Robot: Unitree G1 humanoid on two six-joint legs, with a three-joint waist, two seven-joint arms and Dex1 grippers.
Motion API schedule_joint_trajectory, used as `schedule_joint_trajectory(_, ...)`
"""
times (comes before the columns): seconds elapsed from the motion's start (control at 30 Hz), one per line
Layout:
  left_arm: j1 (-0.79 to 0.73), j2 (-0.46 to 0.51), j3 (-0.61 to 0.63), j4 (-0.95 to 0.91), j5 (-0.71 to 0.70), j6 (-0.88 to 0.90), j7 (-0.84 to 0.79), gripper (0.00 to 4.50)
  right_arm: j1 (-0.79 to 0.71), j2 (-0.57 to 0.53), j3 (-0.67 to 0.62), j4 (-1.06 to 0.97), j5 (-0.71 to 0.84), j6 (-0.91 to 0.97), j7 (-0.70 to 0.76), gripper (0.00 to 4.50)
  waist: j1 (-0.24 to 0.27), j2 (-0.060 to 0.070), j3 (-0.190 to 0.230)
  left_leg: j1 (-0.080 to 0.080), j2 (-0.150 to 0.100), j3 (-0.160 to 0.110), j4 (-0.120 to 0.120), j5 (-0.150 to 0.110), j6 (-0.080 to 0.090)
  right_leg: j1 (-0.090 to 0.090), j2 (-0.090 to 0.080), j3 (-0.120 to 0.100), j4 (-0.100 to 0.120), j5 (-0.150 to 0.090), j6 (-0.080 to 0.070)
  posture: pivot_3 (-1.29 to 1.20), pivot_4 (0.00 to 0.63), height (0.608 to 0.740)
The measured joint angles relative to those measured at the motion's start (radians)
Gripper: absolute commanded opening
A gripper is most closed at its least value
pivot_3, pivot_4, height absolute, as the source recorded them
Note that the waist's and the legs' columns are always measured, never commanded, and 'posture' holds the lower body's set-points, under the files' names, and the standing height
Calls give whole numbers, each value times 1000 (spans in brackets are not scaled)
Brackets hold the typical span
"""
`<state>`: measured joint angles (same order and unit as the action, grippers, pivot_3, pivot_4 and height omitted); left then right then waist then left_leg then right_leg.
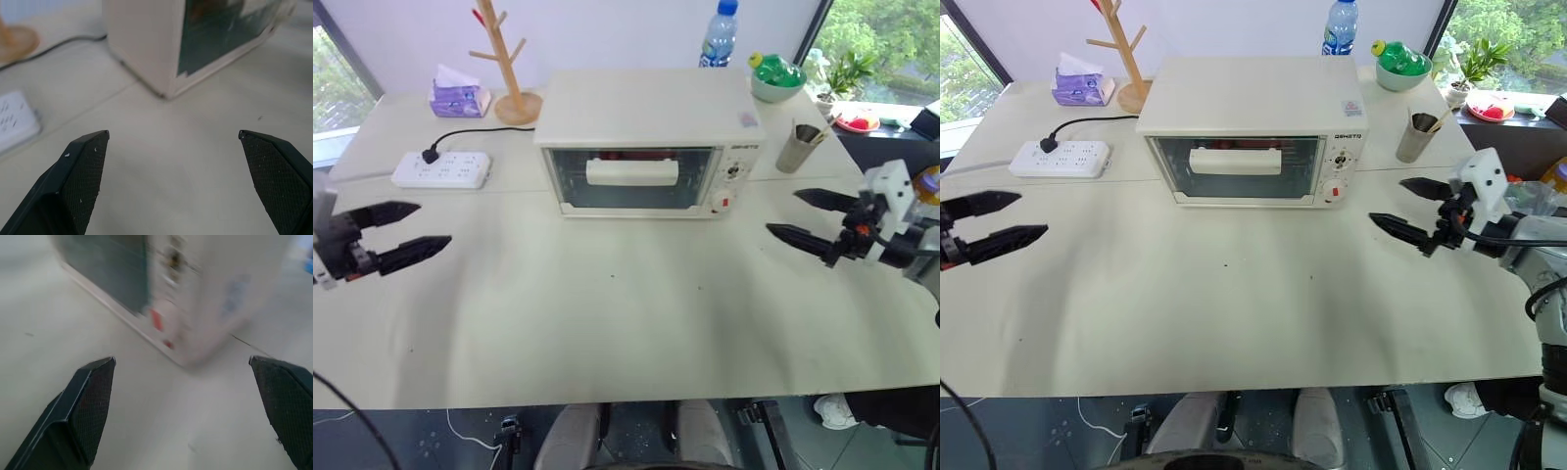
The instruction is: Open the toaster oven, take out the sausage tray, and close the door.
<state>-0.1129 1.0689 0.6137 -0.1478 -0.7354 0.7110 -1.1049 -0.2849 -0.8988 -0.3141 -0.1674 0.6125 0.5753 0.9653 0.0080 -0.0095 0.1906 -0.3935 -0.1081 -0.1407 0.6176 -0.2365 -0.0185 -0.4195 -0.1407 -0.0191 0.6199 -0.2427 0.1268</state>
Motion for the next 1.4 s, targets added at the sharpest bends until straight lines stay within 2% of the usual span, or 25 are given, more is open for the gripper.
schedule_joint_trajectory(0.2,-259,-21,-170,-57,-87,60,26,4491,-134,82,95,-87,70,124,-72,4500,-1,0,0,1,4,2,5,1,-2,1,6,5,1,5,-2,0,150,736)
schedule_joint_trajectory(0.4,-403,-55,-363,-55,-92,68,-24,4491,-243,204,245,-98,39,142,-136,4500,-17,-1,0,1,4,4,8,1,-2,0,7,7,1,7,-1,0,150,736)
schedule_joint_trajectory(0.53,-468,-70,-437,-16,-73,61,-65,4491,-299,255,311,-67,-1,133,-155,4500,-22,-1,0,1,4,5,9,1,-2,0,8,8,1,8,0,0,150,736)
schedule_joint_trajectory(0.93,-490,-90,-476,26,-35,44,-111,4491,-393,375,395,85,-99,73,-143,4500,-26,-1,0,1,4,6,11,2,-3,-4,8,11,10,8,0,0,150,736)
schedule_joint_trajectory(1.23,-491,-97,-476,64,-3,34,-102,4491,-409,414,408,83,-98,68,-116,4500,-27,-1,0,0,4,6,11,2,-3,-5,8,11,10,8,0,0,150,736)
schedule_joint_trajectory(1.4,-523,-121,-480,110,29,12,-92,4491,-373,417,407,13,-90,82,-113,4500,-29,-1,0,0,4,6,10,2,-3,-6,9,11,10,8,0,0,150,736)
